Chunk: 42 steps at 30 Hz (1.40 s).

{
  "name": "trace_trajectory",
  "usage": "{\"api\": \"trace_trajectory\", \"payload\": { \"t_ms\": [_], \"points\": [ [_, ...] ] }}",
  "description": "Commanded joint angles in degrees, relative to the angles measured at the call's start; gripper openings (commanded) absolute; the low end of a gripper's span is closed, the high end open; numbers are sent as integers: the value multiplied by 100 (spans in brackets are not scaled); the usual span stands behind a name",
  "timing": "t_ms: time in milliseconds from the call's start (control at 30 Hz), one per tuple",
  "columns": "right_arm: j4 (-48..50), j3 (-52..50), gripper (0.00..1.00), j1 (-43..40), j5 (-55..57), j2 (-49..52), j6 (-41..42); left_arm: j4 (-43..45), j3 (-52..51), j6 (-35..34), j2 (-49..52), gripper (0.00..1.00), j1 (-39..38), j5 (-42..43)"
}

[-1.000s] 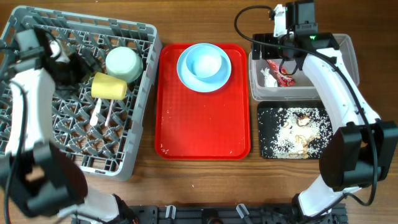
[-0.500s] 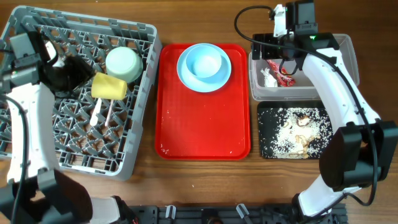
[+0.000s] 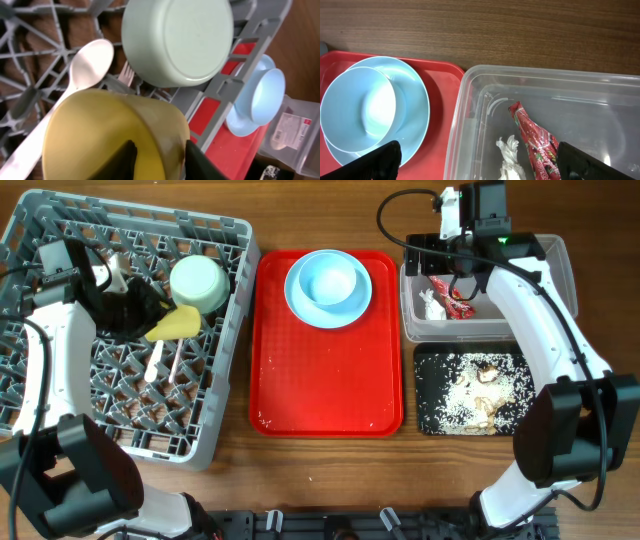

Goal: Sort waste into correct bins and load items into the dishwasher rack
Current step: 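Lower the yellow cup into the rack beside the green bowl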

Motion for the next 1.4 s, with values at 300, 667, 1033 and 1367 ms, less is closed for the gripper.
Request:
{"api": "trace_trajectory", "payload": {
  "t_ms": [300, 667, 1033, 1367],
  "points": [
    [15, 22, 100, 20, 52, 42, 35, -37, -22, 90, -59, 4, 13, 249],
    [15, 24, 100, 20, 52, 42, 35, -612, -9, 651, -138, 4, 437, 3698],
    [13, 22, 100, 20, 52, 42, 35, -522, -13, 216, -138, 4, -632, 271],
    [15, 22, 100, 20, 52, 42, 37, -470, -13, -396, -138, 4, -1655, -605]
  ]
}}
